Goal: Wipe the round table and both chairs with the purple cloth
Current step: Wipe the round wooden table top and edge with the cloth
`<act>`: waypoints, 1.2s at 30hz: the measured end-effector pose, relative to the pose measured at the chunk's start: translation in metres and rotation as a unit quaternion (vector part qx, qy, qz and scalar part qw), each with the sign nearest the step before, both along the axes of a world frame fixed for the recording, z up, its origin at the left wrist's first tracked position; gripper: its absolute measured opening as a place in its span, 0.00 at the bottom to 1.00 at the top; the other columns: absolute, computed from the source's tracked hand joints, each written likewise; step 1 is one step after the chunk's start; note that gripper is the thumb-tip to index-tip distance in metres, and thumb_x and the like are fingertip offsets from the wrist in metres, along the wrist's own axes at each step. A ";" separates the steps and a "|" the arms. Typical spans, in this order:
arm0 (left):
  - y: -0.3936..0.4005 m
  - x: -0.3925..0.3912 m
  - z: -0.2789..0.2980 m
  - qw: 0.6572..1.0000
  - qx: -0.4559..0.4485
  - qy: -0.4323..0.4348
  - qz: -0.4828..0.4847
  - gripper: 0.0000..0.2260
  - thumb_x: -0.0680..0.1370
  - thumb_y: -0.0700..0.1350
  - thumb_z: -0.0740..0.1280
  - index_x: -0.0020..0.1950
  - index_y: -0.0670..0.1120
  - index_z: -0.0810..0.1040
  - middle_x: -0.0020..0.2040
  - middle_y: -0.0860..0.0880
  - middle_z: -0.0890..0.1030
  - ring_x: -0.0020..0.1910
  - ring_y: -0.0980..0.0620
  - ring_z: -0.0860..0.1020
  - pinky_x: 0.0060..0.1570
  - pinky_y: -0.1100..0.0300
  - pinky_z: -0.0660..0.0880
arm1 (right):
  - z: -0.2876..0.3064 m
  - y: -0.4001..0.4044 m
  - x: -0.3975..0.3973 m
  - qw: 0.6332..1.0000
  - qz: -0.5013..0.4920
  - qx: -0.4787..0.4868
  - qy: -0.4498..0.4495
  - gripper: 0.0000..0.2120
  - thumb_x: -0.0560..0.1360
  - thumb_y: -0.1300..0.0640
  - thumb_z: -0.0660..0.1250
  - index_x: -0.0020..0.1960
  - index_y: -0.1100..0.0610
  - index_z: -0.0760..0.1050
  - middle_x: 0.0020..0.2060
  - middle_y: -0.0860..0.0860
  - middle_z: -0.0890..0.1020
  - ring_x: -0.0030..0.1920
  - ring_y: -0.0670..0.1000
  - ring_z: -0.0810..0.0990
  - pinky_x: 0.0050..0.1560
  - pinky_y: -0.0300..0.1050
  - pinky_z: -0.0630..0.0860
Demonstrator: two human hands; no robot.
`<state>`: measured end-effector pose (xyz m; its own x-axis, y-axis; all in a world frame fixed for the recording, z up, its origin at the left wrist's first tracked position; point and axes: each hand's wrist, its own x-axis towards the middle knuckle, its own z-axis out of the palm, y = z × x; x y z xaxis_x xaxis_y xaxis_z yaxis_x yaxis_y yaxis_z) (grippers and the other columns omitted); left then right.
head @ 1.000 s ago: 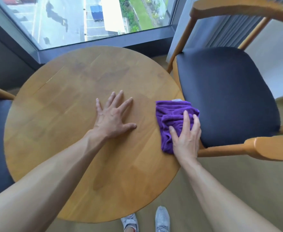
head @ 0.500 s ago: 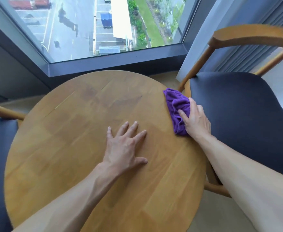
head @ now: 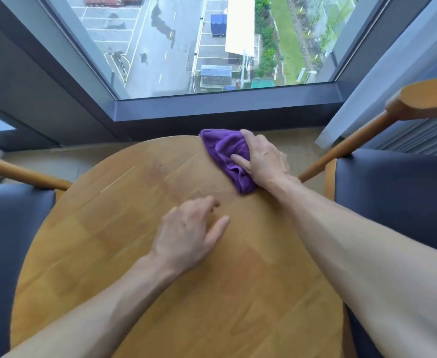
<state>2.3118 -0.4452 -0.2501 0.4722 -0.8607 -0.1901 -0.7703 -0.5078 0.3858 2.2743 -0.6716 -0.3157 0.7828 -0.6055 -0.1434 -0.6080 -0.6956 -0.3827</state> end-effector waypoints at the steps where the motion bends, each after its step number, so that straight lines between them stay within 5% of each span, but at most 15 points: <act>1: -0.016 0.016 0.001 0.998 -0.044 -0.014 0.047 0.16 0.80 0.58 0.62 0.59 0.49 0.77 0.53 0.50 0.80 0.54 0.47 0.78 0.52 0.49 0.76 | 0.001 0.005 0.012 0.999 0.030 -0.018 0.001 0.32 0.77 0.37 0.61 0.77 0.48 0.57 0.63 0.55 0.73 0.61 0.60 0.74 0.55 0.56 0.73; 5: -0.086 0.075 -0.006 0.982 -0.157 -0.029 0.104 0.14 0.81 0.49 0.63 0.62 0.42 0.76 0.59 0.44 0.77 0.59 0.43 0.74 0.60 0.48 0.70 | 0.005 0.014 0.043 0.993 0.119 0.010 -0.010 0.41 0.74 0.39 0.66 0.79 0.54 0.53 0.70 0.54 0.70 0.67 0.57 0.71 0.62 0.56 0.71; 7: -0.115 0.091 -0.017 0.988 -0.138 0.018 0.065 0.18 0.82 0.51 0.61 0.69 0.43 0.73 0.65 0.46 0.77 0.64 0.45 0.73 0.66 0.50 0.67 | 0.011 0.010 0.042 0.988 0.104 0.082 -0.078 0.37 0.73 0.42 0.66 0.76 0.57 0.61 0.70 0.54 0.72 0.69 0.55 0.70 0.67 0.52 0.69; 11: -0.141 0.096 -0.047 0.998 -0.022 0.006 -0.057 0.22 0.82 0.60 0.52 0.76 0.57 0.66 0.69 0.51 0.75 0.70 0.49 0.71 0.71 0.44 0.60 | 0.004 0.015 0.006 0.960 -0.131 0.110 -0.223 0.28 0.73 0.57 0.57 0.73 0.59 0.67 0.70 0.55 0.70 0.71 0.56 0.68 0.71 0.51 0.64; 15: -0.146 0.097 -0.065 0.975 0.071 -0.168 -0.124 0.30 0.75 0.72 0.43 0.62 0.60 0.76 0.56 0.52 0.80 0.56 0.46 0.77 0.58 0.46 0.69 | -0.015 0.025 -0.006 0.971 -0.186 -0.009 -0.151 0.23 0.80 0.57 0.55 0.74 0.56 0.65 0.69 0.53 0.70 0.66 0.55 0.71 0.62 0.52 0.69; 19: -0.147 0.119 -0.070 0.973 0.039 -0.187 -0.128 0.30 0.76 0.72 0.45 0.52 0.55 0.78 0.48 0.52 0.81 0.51 0.46 0.79 0.47 0.51 0.71 | -0.020 0.026 0.001 0.987 -0.098 -0.080 -0.101 0.23 0.82 0.50 0.53 0.74 0.56 0.66 0.70 0.53 0.72 0.69 0.54 0.70 0.65 0.52 0.66; 25: -0.084 0.202 -0.073 0.984 0.078 -0.155 0.044 0.28 0.74 0.74 0.45 0.35 0.54 0.71 0.43 0.48 0.82 0.47 0.41 0.80 0.40 0.53 0.69 | -0.021 0.027 0.002 0.995 -0.013 -0.096 -0.006 0.26 0.80 0.40 0.51 0.74 0.50 0.66 0.66 0.49 0.75 0.62 0.53 0.74 0.60 0.52 0.69; 30: 0.004 0.244 -0.075 0.967 0.099 -0.093 0.217 0.33 0.71 0.77 0.45 0.34 0.52 0.74 0.39 0.46 0.79 0.46 0.38 0.79 0.45 0.49 0.74 | -0.020 0.028 0.004 0.992 -0.007 -0.124 0.035 0.24 0.80 0.39 0.48 0.70 0.49 0.66 0.54 0.50 0.79 0.50 0.54 0.77 0.50 0.53 0.72; 36: -0.011 0.242 -0.074 0.961 0.126 -0.088 0.229 0.32 0.72 0.76 0.46 0.41 0.54 0.78 0.49 0.45 0.83 0.52 0.39 0.80 0.49 0.51 0.72 | -0.020 0.030 0.007 0.989 -0.003 -0.143 0.044 0.26 0.80 0.41 0.48 0.71 0.51 0.67 0.58 0.50 0.78 0.55 0.56 0.77 0.54 0.54 0.69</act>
<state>2.5540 -0.4566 -0.3242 0.8348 -0.4916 -0.2478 -0.4854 -0.8696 0.0901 2.2815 -0.6414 -0.3359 0.7712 -0.6358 -0.0332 -0.6348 -0.7639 -0.1163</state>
